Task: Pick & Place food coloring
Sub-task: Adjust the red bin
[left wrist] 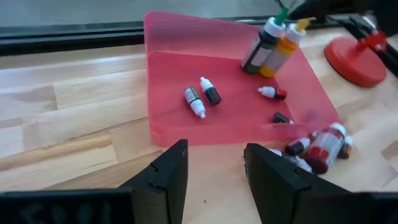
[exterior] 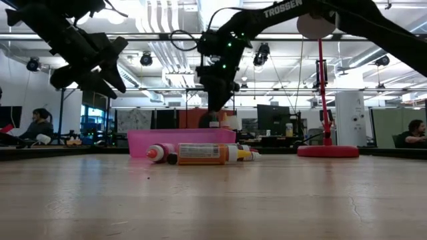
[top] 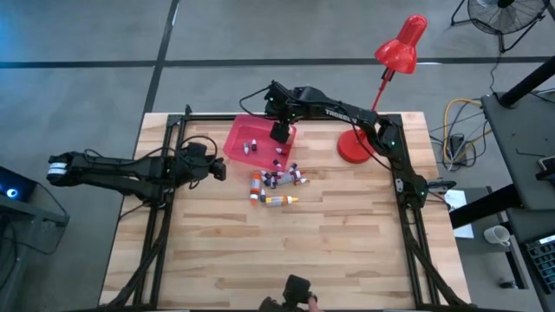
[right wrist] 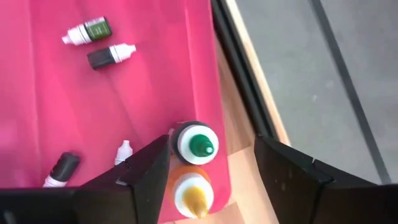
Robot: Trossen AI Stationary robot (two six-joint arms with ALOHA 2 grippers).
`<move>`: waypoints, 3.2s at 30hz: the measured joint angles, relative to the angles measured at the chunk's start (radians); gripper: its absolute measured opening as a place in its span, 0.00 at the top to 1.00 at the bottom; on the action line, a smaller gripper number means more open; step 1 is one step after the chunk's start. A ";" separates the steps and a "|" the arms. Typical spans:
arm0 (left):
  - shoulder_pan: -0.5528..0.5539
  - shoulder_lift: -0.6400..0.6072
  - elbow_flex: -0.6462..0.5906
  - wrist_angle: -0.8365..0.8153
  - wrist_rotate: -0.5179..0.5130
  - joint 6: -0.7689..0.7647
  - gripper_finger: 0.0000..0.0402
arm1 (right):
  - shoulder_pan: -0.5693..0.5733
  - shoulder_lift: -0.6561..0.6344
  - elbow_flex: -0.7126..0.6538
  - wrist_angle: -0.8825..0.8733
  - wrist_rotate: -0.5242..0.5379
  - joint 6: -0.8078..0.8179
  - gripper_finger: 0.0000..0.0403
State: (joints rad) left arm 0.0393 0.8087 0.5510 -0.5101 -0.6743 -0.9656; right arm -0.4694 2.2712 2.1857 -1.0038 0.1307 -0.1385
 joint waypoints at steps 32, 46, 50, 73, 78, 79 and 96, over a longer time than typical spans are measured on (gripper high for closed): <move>0.796 0.429 0.000 0.346 0.678 0.175 0.67 | -0.154 -0.060 -0.094 0.088 0.055 0.424 0.46; 0.745 0.478 0.000 0.360 0.766 0.159 0.67 | -0.169 -0.060 -0.129 0.095 0.053 0.369 0.46; 0.716 0.466 0.000 0.359 0.775 0.157 0.67 | -0.168 -0.060 -0.129 0.095 0.021 0.340 0.46; 0.683 0.401 0.000 0.205 0.799 0.287 0.67 | -0.119 -0.298 -0.291 -0.203 -0.170 0.104 0.46; 0.683 0.400 0.000 0.170 0.789 0.315 0.67 | -0.065 -0.402 -0.553 -0.128 -0.274 0.118 0.46; 0.683 0.400 0.000 0.166 0.789 0.318 0.67 | -0.052 -0.421 -0.600 -0.095 -0.287 0.134 0.46; 0.683 0.400 0.000 0.151 0.805 0.369 0.67 | 0.132 -0.477 -0.932 0.357 -0.153 0.552 0.46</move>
State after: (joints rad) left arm 0.7223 1.2083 0.5510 -0.3595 0.1303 -0.5964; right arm -0.3376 1.7942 1.2540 -0.6464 -0.0223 0.4135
